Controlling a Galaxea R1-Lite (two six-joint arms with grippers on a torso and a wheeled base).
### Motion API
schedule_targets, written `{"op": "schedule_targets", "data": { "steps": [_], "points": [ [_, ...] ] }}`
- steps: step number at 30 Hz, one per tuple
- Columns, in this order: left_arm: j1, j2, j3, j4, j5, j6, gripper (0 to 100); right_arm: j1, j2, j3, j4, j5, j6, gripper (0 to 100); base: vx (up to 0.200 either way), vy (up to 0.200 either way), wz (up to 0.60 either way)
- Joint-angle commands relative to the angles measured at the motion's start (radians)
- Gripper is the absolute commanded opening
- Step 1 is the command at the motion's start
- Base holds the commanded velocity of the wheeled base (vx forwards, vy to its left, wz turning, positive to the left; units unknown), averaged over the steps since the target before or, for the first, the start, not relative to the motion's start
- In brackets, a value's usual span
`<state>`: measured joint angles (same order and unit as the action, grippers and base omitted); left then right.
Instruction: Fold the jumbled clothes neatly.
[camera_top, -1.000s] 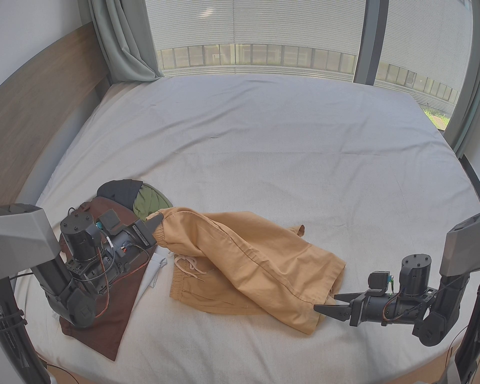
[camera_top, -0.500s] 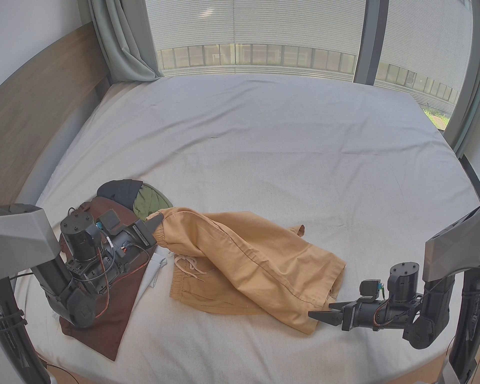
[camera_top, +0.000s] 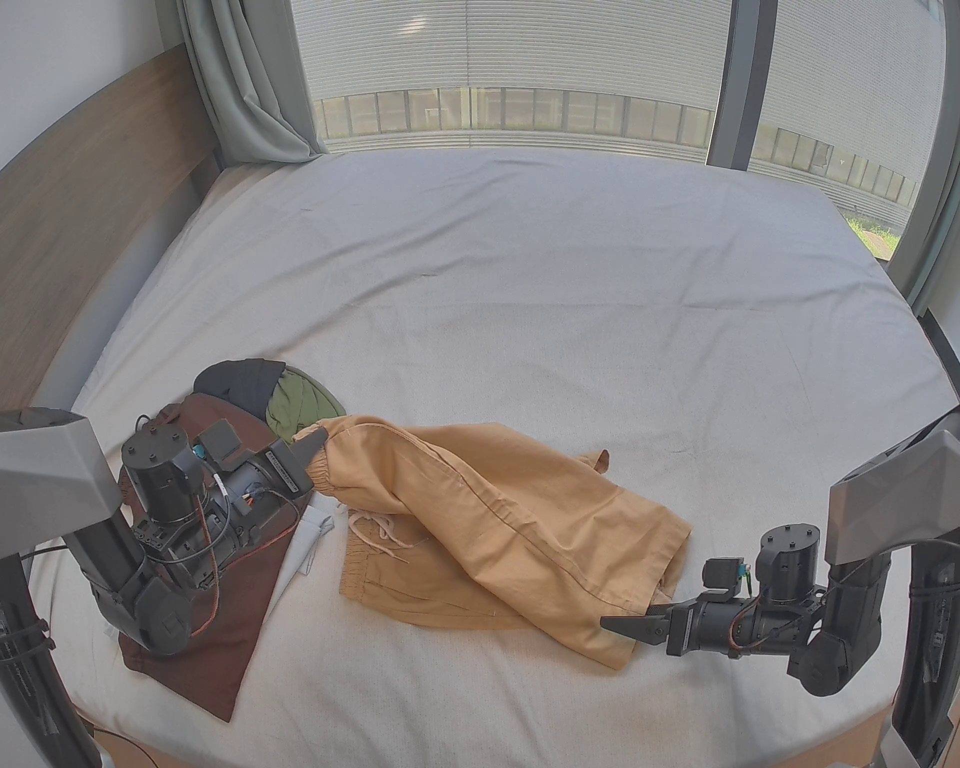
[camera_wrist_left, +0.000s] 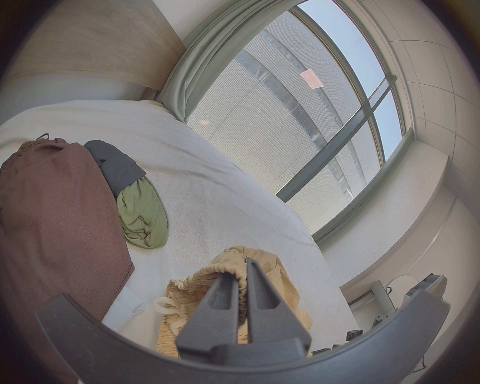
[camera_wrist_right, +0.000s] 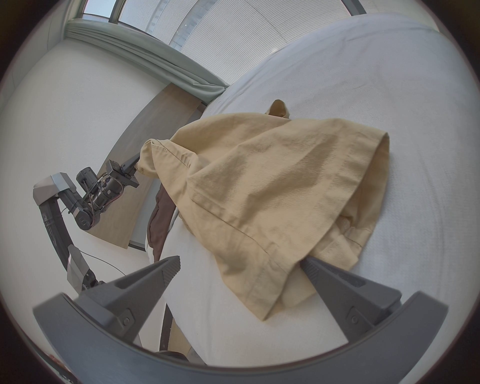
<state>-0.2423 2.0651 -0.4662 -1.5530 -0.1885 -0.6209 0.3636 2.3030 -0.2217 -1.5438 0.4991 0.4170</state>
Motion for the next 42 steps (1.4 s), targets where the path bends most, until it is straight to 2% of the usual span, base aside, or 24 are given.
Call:
{"op": "schedule_targets", "data": {
  "steps": [1, 10, 11, 22, 28, 33, 37, 42],
  "points": [
    [0.000, 0.003, 0.000, -0.001, 0.000, 0.000, 0, 0.018, 0.004, -0.019, -0.001, 0.001, 0.019, 100, 0.000, 0.000, 0.00],
    [0.000, 0.004, 0.000, -0.001, 0.000, 0.000, 0, 0.028, 0.006, -0.025, -0.001, -0.001, 0.026, 100, 0.000, 0.000, 0.00],
    [0.000, 0.004, 0.000, -0.001, 0.000, 0.000, 0, 0.028, 0.006, -0.025, -0.002, -0.001, 0.026, 0, 0.000, 0.000, 0.00],
    [0.000, 0.004, 0.000, -0.001, 0.001, 0.000, 0, 0.011, -0.011, -0.036, -0.002, -0.004, 0.026, 0, 0.000, 0.000, 0.00],
    [0.000, 0.003, 0.000, -0.001, 0.001, 0.000, 0, -0.038, -0.089, -0.047, -0.001, -0.002, 0.029, 0, 0.000, 0.000, 0.00],
    [0.000, 0.004, 0.000, -0.001, 0.001, -0.002, 0, -0.088, -0.154, -0.062, -0.001, 0.006, 0.074, 0, 0.000, 0.000, 0.00],
    [0.002, 0.004, 0.000, -0.001, 0.001, -0.002, 0, -0.104, -0.186, -0.057, 0.001, 0.022, 0.080, 0, 0.000, 0.000, 0.00],
    [0.008, 0.006, -0.005, 0.001, 0.003, -0.003, 0, -0.112, -0.217, -0.021, 0.001, 0.085, 0.088, 0, 0.000, 0.000, 0.00]
  ]
}}
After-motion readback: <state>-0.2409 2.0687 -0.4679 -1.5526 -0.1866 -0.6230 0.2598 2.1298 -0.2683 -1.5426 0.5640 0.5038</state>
